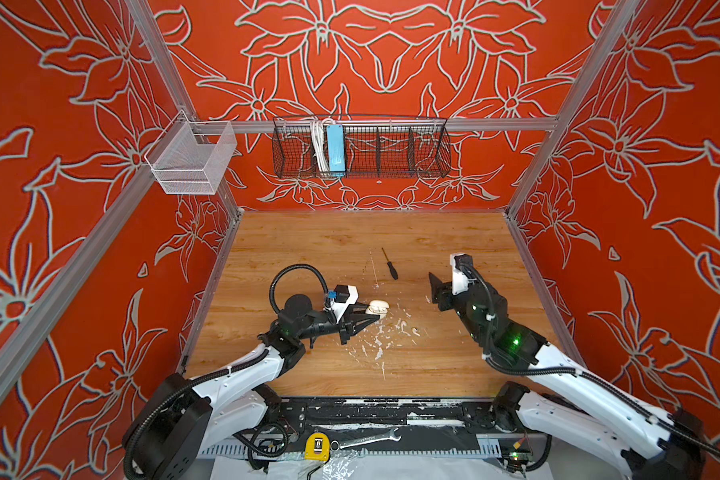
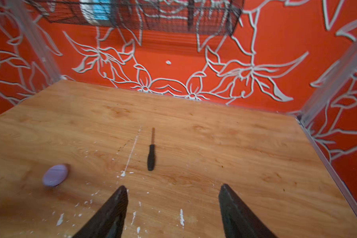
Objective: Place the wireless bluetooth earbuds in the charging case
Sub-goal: 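Swing the right gripper away over the white earbuds on the table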
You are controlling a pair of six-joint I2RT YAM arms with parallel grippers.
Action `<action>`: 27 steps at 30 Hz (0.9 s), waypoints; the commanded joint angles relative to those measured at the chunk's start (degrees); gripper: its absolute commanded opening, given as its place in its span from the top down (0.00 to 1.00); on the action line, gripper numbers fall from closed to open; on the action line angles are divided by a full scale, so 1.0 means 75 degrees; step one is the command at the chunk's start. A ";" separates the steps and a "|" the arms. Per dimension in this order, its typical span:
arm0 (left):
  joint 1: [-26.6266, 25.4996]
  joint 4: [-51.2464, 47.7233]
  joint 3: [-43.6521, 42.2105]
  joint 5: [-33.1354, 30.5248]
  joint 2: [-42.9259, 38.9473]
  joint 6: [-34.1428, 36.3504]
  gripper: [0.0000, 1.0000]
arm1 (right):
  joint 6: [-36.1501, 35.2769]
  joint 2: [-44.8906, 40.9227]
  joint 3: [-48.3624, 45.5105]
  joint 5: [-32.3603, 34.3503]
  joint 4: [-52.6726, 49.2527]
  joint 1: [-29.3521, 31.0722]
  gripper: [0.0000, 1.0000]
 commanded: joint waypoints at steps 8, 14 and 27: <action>-0.0194 0.0202 -0.0308 -0.0557 -0.0914 0.0431 1.00 | 0.1671 0.2768 0.1700 -0.1773 -0.2122 -0.0785 0.38; -0.0307 -0.0459 -0.0313 -0.1136 -0.1546 0.0743 1.00 | 0.2325 0.3211 0.1769 -0.3197 -0.2845 -0.0786 0.37; -0.0537 -0.0417 -0.0682 -0.1696 -0.2382 0.0934 1.00 | 0.1642 0.4770 0.2218 -0.3550 -0.3133 0.0007 0.37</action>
